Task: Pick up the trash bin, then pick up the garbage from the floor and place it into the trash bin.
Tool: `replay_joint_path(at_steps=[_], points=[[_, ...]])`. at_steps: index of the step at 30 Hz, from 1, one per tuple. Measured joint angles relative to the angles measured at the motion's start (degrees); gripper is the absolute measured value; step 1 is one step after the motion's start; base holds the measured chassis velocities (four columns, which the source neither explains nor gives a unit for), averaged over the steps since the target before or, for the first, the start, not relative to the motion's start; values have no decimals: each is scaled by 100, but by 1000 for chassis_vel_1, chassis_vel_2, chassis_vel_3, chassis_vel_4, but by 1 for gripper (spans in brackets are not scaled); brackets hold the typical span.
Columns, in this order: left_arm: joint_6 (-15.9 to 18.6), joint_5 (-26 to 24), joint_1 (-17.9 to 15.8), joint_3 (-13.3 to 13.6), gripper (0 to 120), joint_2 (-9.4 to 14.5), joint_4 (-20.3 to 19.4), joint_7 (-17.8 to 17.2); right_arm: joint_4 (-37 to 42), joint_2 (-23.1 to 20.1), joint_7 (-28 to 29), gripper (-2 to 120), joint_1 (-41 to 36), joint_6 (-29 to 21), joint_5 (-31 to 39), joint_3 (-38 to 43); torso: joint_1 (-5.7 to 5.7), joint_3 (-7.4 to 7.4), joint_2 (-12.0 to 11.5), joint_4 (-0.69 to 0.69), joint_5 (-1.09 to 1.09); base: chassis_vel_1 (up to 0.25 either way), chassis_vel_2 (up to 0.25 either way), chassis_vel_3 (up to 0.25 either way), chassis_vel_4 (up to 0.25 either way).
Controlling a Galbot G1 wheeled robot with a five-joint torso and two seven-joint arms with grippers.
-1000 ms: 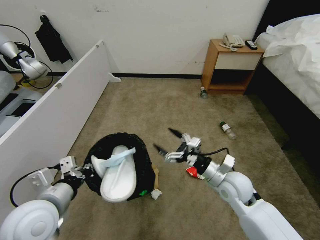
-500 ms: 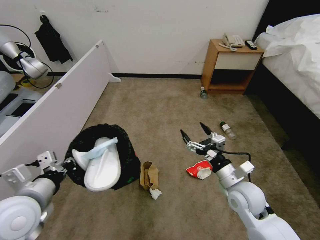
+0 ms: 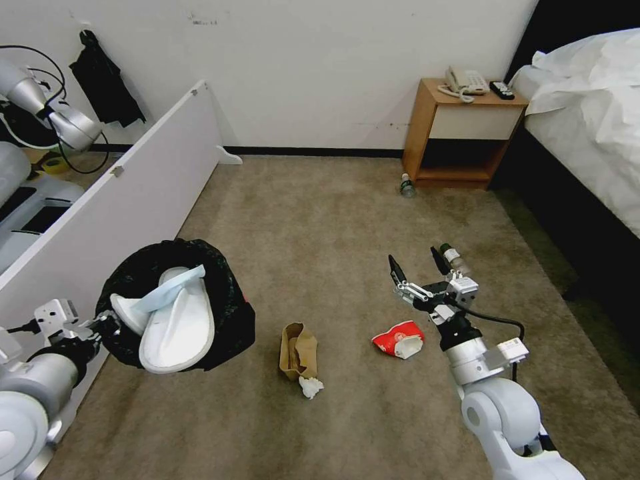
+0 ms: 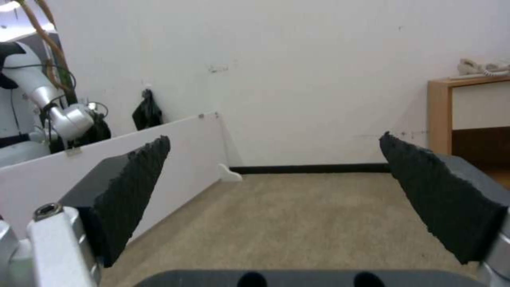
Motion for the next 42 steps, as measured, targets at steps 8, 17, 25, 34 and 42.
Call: replay_joint_path(at_steps=[8,17,25,34,42], points=[[0,-13,23,-11,1,20,0,16,27,32,-39,100,-36,48,-8,1,0,0,0,0,0,0,0,0,0],[0,-17,69,14,1,33,-58,32,65,-7,-110,100,-55,60,20,-19,0,0,0,0,0,-50,47,42,-48],[0,-15,94,62,1,33,-94,40,77,-49,-124,100,-44,60,39,-42,0,0,0,0,0,-103,98,95,-109],[0,-1,90,127,1,17,-101,42,81,-82,-132,100,-47,63,62,-64,0,1,0,1,0,-29,39,42,-38],[0,20,79,174,1,-5,-101,45,53,-172,-119,100,-8,58,107,-151,0,0,0,0,1,0,0,0,0]])
